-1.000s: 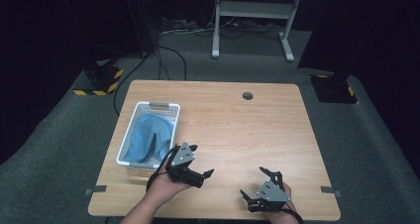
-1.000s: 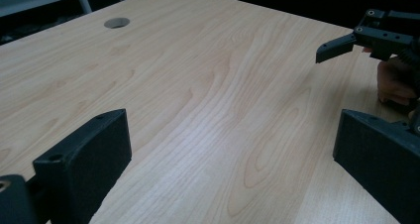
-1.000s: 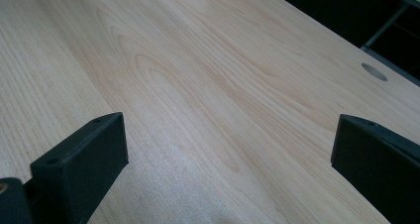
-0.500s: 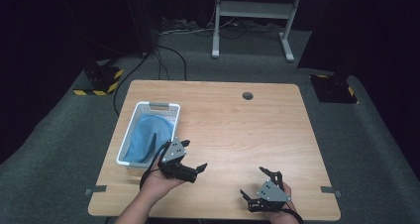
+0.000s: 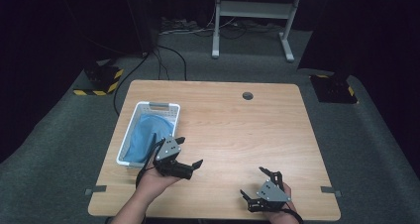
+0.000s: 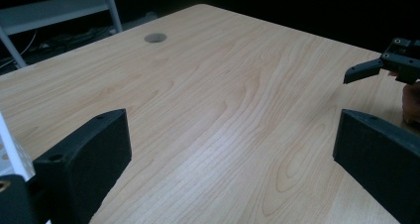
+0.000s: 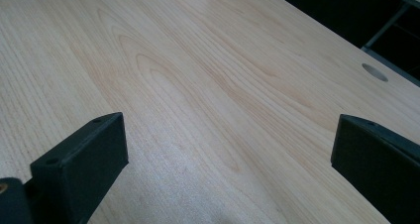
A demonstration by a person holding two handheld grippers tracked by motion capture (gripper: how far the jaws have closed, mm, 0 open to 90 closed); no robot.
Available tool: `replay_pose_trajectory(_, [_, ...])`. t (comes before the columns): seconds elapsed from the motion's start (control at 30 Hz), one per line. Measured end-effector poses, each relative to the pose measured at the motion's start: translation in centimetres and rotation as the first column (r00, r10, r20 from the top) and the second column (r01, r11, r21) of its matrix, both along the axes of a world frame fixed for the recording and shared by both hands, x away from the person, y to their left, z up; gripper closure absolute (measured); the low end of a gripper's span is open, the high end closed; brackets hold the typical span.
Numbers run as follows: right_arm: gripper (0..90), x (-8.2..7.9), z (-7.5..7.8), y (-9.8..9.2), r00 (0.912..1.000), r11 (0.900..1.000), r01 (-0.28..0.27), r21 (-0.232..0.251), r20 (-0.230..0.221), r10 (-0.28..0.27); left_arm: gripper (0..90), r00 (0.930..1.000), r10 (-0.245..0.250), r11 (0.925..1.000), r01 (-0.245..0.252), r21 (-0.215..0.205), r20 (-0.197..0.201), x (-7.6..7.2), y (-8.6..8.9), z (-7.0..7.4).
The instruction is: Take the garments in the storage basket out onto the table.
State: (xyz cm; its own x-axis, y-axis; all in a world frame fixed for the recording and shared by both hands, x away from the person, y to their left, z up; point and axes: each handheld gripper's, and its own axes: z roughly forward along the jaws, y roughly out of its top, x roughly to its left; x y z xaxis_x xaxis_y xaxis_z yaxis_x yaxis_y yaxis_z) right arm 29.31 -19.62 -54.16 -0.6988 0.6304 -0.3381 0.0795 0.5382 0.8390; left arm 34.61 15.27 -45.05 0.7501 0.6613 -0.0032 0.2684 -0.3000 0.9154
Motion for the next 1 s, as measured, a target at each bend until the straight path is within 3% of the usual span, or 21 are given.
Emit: replay_pose_trajectory(1.0, [0.4,0.0,0.0,0.0,1.0000,1.000,0.000,-0.001,0.000,0.000,1.7,0.9945,0.101,0.9935,-0.100,-0.054,0.029,0.5,3.4,1.1])
